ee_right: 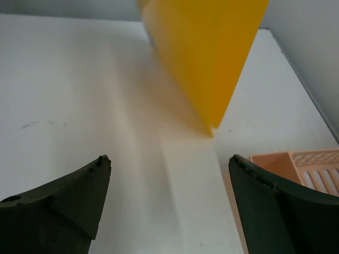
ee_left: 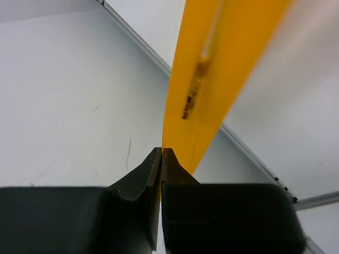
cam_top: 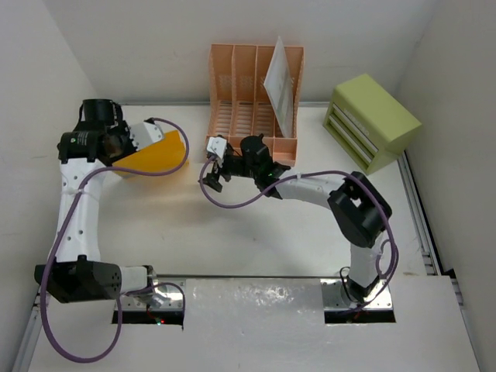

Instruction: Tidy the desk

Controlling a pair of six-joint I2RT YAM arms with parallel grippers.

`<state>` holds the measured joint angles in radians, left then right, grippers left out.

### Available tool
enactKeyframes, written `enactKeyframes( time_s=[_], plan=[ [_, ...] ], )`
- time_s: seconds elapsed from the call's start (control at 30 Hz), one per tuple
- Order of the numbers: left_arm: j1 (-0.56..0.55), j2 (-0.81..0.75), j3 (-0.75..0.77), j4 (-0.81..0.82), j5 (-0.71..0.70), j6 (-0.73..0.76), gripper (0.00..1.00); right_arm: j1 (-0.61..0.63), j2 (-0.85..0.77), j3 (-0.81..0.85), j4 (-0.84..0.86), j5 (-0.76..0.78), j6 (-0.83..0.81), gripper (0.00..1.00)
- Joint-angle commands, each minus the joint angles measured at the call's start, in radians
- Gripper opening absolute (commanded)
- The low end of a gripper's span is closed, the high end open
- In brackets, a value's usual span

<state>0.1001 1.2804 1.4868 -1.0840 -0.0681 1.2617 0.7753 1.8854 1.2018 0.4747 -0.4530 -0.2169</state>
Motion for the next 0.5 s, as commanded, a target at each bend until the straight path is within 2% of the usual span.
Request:
enactKeyframes(
  time_s=[0.0,0.13,0.47],
  plan=[
    [0.006,-0.056,0.108,-0.134,0.053,0.073,0.00,0.030,0.052,0.057,0.166,0.010,0.045,0.90],
    [0.006,-0.075,0.156,-0.233,0.106,0.148,0.00,0.032,0.170,0.184,0.217,0.011,0.122,0.91],
    [0.004,-0.089,0.101,-0.234,0.137,0.194,0.00,0.028,0.287,0.340,0.232,-0.168,0.182,0.97]
  ],
)
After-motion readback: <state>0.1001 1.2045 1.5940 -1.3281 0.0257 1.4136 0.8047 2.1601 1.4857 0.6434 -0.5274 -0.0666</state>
